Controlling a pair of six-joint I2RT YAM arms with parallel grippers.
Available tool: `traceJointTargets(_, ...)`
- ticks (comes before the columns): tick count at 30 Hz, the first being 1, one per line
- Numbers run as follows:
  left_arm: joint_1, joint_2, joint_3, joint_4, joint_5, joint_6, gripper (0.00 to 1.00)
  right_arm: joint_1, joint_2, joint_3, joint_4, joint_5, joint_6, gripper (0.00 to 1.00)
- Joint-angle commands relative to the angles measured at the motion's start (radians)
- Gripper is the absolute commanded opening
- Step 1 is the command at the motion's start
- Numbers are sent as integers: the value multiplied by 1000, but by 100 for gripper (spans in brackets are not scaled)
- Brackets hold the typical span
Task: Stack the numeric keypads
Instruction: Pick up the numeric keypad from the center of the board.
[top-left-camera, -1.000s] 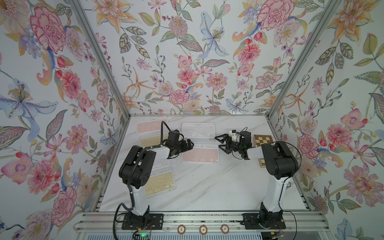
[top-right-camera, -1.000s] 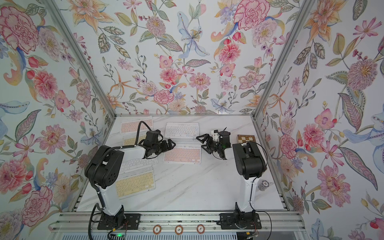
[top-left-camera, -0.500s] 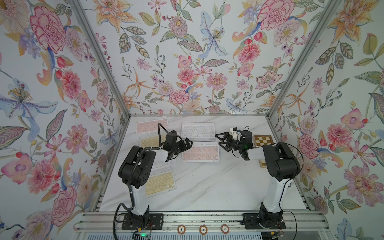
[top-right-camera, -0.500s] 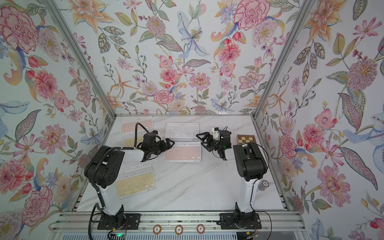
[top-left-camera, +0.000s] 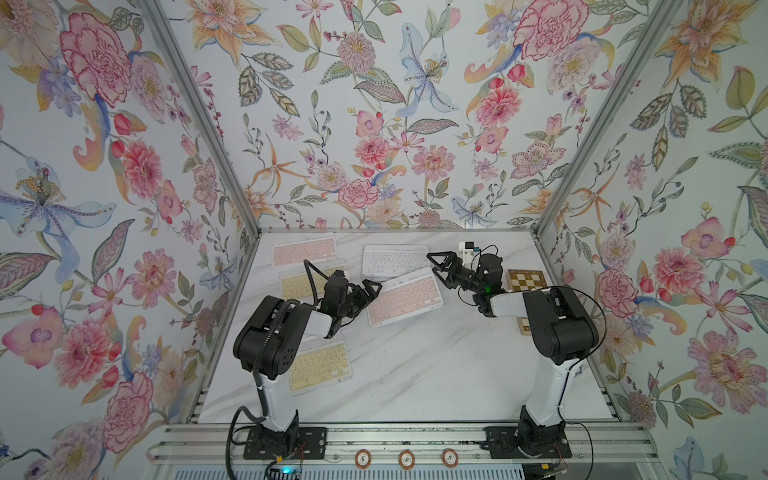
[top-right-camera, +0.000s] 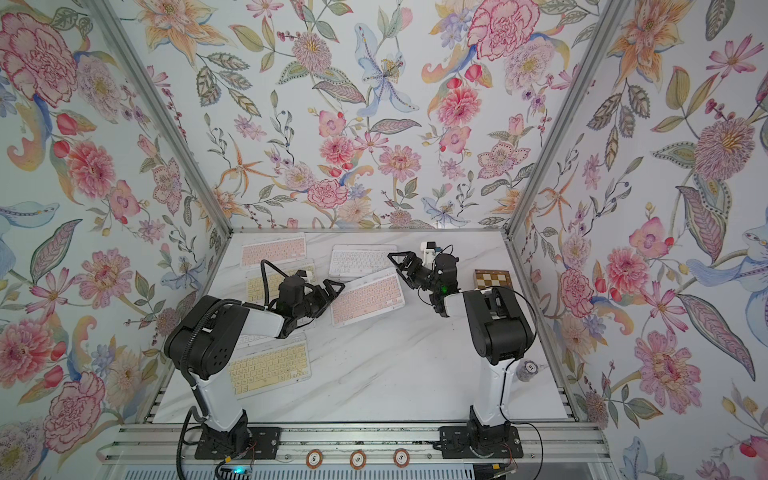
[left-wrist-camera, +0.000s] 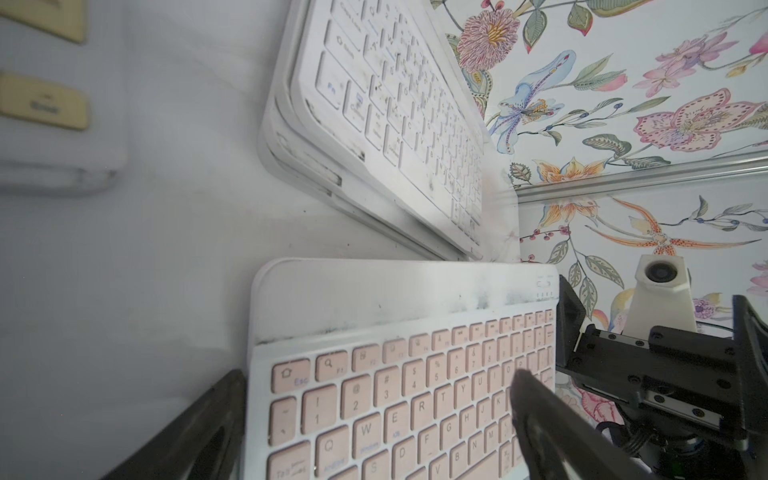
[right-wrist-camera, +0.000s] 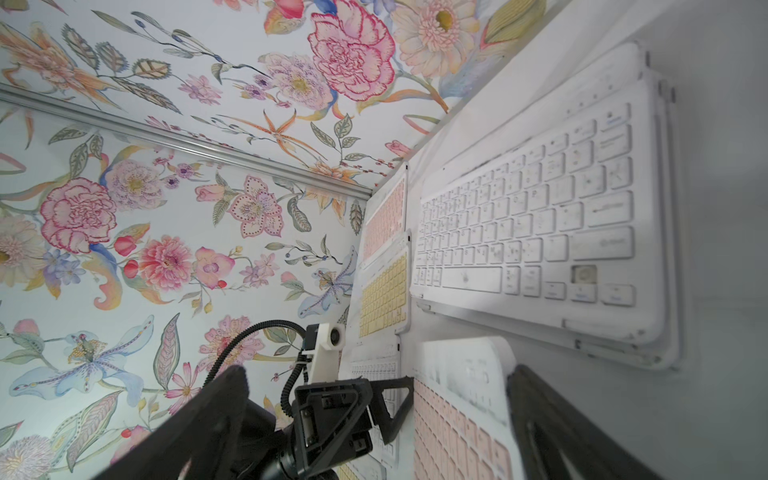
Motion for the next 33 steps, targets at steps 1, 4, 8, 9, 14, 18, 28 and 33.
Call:
traceJointTargets(1, -39, -28, -11, 56, 80, -61, 99, 82, 42, 30, 69, -62, 102, 99)
traceJointTargets(4, -39, -25, -16, 84, 69, -77, 99, 103, 57, 43, 90, -20, 135, 99)
traceJointTargets(8, -41, -22, -25, 122, 55, -103, 99, 125, 53, 36, 123, 55, 176, 99)
traceJointTargets(9, -40, -22, -27, 135, 51, -111, 99, 132, 51, 31, 138, 77, 190, 99)
traceJointTargets(14, -49, -16, -25, 166, 45, -130, 99, 169, 50, 23, 198, 164, 258, 99)
traceJointTargets(18, -51, -17, -31, 176, 38, -136, 99, 197, 38, 3, 207, 247, 311, 99)
traceJointTargets(28, -51, -27, -50, 191, 34, -146, 99, 242, -121, -25, -8, 308, 282, 99)
traceJointTargets(33, -51, -22, -48, 195, 32, -148, 99, 250, -205, 36, -307, 267, 212, 99)
